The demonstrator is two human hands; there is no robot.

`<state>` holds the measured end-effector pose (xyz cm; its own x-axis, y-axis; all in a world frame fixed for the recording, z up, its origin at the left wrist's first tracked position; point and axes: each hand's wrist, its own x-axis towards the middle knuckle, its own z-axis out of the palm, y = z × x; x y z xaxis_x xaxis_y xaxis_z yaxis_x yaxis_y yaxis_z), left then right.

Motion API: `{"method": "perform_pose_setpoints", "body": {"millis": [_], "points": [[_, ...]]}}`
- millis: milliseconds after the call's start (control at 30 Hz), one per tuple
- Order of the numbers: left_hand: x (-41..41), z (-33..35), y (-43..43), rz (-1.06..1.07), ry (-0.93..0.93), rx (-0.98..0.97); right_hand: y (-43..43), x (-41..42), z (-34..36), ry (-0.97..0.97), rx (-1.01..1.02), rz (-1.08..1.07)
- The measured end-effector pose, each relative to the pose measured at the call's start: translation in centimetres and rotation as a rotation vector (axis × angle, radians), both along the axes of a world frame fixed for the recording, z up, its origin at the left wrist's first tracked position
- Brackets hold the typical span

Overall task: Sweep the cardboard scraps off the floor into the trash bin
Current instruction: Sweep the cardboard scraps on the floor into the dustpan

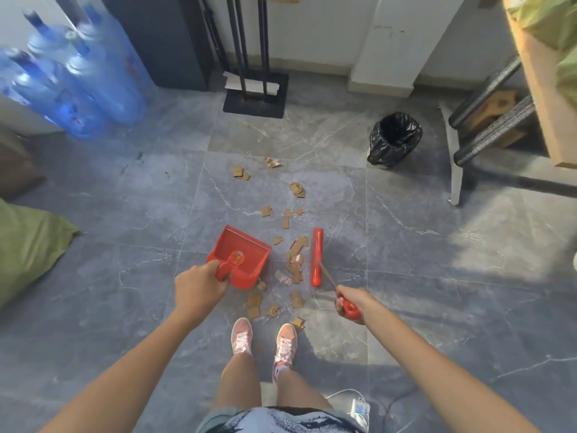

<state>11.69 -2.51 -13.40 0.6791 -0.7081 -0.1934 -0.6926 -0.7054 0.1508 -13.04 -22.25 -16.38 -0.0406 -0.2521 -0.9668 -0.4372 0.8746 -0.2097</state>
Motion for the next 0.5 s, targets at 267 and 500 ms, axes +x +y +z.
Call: {"method": "perform_pose_setpoints", "body": {"millis": [267, 500], "points": [[2.2, 2.0, -3.1, 0.071, 0.038, -0.022, -3.7, 5.2, 3.3, 0.023, -0.168, 0.151], [8.3, 1.8, -6.5, 0.074, 0.075, -0.049, -9.8, 15.3, 6.2, -0.029, -0.279, 0.342]]}}
